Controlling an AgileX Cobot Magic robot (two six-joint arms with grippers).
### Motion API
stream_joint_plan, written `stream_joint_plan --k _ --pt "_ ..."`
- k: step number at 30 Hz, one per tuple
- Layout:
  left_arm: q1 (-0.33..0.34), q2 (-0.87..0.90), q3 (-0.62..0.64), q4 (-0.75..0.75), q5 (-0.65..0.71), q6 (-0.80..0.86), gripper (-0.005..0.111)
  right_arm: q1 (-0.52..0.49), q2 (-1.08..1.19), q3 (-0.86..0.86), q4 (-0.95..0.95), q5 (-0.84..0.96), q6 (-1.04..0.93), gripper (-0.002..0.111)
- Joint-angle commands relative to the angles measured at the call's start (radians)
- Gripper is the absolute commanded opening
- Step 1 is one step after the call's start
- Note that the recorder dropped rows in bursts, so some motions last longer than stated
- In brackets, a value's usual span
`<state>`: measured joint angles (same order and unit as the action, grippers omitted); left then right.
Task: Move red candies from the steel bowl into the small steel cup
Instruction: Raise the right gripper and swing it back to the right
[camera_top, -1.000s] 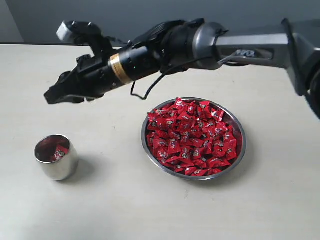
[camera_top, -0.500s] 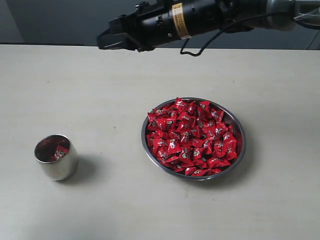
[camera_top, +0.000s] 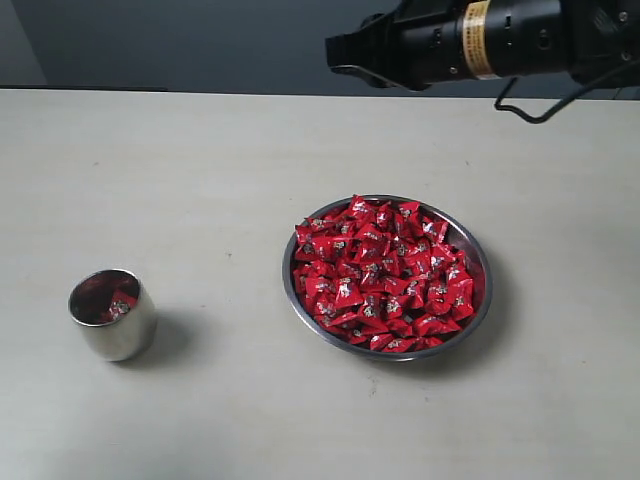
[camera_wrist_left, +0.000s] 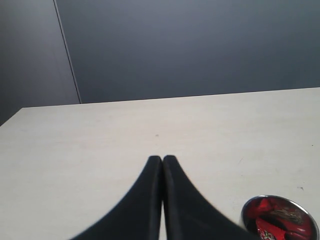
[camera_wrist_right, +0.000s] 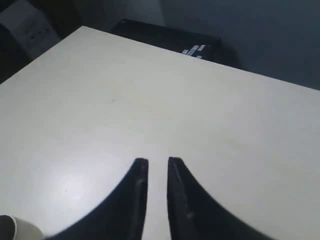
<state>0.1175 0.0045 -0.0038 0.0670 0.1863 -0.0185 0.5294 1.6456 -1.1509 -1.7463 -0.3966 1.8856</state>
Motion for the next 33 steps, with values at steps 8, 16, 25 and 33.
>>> stream_joint_plan --k 8,16,25,33 --pt "0.001 -0.004 0.004 0.001 -0.007 -0.001 0.0 -0.111 -0.172 0.267 0.002 0.225 -0.011 0.025" --pt "0.001 -0.004 0.004 0.001 -0.007 -0.001 0.0 -0.111 -0.303 0.439 0.002 0.375 -0.006 0.025" --pt "0.001 -0.004 0.004 0.001 -0.005 -0.001 0.0 -0.109 -0.309 0.529 0.002 0.232 -0.004 0.025" --pt "0.001 -0.004 0.004 0.001 -0.005 -0.001 0.0 -0.109 -0.176 0.527 0.002 0.241 -0.004 0.025"
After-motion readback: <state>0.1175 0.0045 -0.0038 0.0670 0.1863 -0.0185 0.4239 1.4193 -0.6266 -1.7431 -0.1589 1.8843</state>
